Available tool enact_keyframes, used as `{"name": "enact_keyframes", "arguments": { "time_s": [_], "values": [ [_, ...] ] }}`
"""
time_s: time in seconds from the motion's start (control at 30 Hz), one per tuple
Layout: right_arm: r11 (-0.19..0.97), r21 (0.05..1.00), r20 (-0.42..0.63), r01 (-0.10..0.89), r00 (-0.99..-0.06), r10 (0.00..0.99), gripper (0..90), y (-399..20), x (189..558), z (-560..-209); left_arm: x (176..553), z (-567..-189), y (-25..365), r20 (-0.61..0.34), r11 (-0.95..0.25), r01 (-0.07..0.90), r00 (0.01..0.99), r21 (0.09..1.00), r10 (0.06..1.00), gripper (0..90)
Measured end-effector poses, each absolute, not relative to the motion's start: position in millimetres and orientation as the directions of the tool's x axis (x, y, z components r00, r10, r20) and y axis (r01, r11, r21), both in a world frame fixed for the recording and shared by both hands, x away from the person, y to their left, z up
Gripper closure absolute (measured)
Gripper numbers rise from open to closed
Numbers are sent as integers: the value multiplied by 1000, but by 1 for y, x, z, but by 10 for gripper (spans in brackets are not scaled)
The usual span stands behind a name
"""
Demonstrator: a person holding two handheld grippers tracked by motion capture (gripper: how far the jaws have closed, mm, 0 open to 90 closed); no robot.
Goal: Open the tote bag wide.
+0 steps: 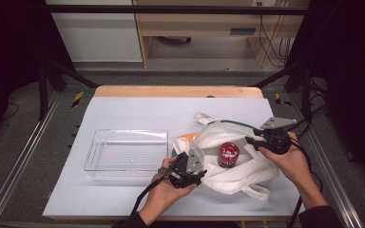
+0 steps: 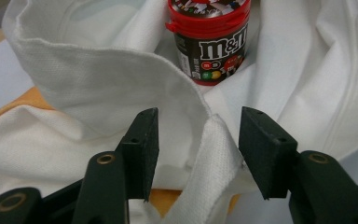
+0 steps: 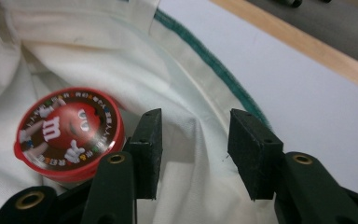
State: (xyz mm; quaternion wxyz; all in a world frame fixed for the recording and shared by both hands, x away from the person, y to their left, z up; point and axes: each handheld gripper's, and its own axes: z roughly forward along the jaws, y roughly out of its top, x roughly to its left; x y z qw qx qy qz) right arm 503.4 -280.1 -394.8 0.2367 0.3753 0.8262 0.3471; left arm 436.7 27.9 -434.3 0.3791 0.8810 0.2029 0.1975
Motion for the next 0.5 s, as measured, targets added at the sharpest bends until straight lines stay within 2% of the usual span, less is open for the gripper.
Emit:
{"name": "enact_keyframes", "arguments": {
  "time_s": [0.1, 0.13, 0.2, 0.37, 0.5],
  "values": [
    [481, 735, -128, 477, -599, 790, 595, -282, 506, -401, 439, -437, 31, 146, -616, 232, 854, 753, 499, 598],
    [483, 734, -129, 478, -601, 789, 643, -282, 506, -402, 439, -438, 31, 138, -617, 227, 863, 754, 486, 635],
    [492, 718, -117, 492, -611, 783, 680, -285, 508, -406, 437, -439, 31, 142, -621, 217, 868, 753, 475, 694],
    [512, 685, -119, 518, -614, 780, 667, -285, 512, -413, 436, -441, 32, 136, -623, 221, 871, 750, 472, 758],
    [511, 674, -115, 533, -608, 786, 836, -284, 516, -415, 436, -444, 33, 129, -623, 227, 872, 749, 472, 786]
  ]
}}
